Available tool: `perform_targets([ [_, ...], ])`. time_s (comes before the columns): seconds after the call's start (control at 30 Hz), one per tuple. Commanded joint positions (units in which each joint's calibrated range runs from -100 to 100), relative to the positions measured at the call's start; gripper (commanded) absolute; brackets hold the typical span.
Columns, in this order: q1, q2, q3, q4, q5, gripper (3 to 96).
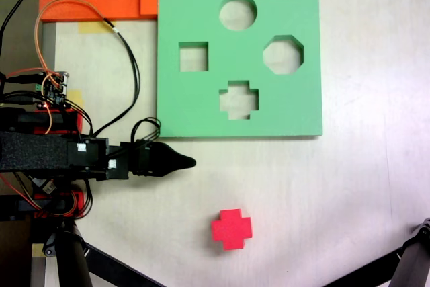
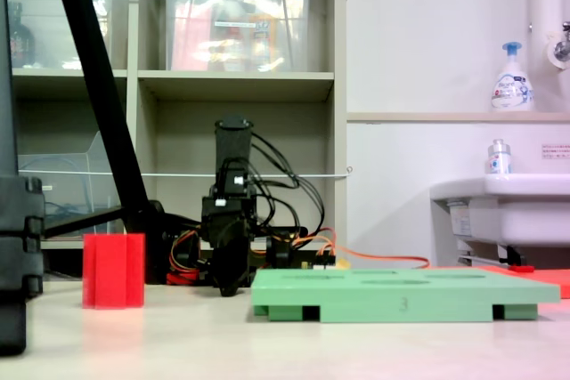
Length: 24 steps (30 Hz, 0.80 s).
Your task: Put the cross columnar block into the corresponding hole
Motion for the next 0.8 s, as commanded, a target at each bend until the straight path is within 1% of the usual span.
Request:
perform_targets([
  [0.03, -0.3, -0.5, -0.9, -6.2, 3.1, 49.9],
  [0.1, -2.0, -0.5, -0.9, -6.0, 14.9, 49.9],
  [0.13, -3.2, -0.5, -0.9, -6.0, 18.5, 49.4],
  [0.27, -8.2, -0.5, -0.9, -7.7, 24.5, 46.1],
  [0.3, -9.2, -0.5, -0.9, -12.2, 25.9, 45.7],
  [0.33, -9.4, -0.5, 5.6, -23.4, 27.9, 45.7],
  [0.43, -10.4, -0.5, 32.7, -61.4, 31.8, 45.7],
  [0.5, -10.3, -0.4, 47.0, -76.1, 32.9, 45.7],
  [0.57, -10.0, 3.8, 59.1, -85.2, 33.8, 45.7],
  [0.8, -7.5, 21.8, 88.3, -101.6, 35.7, 45.7],
])
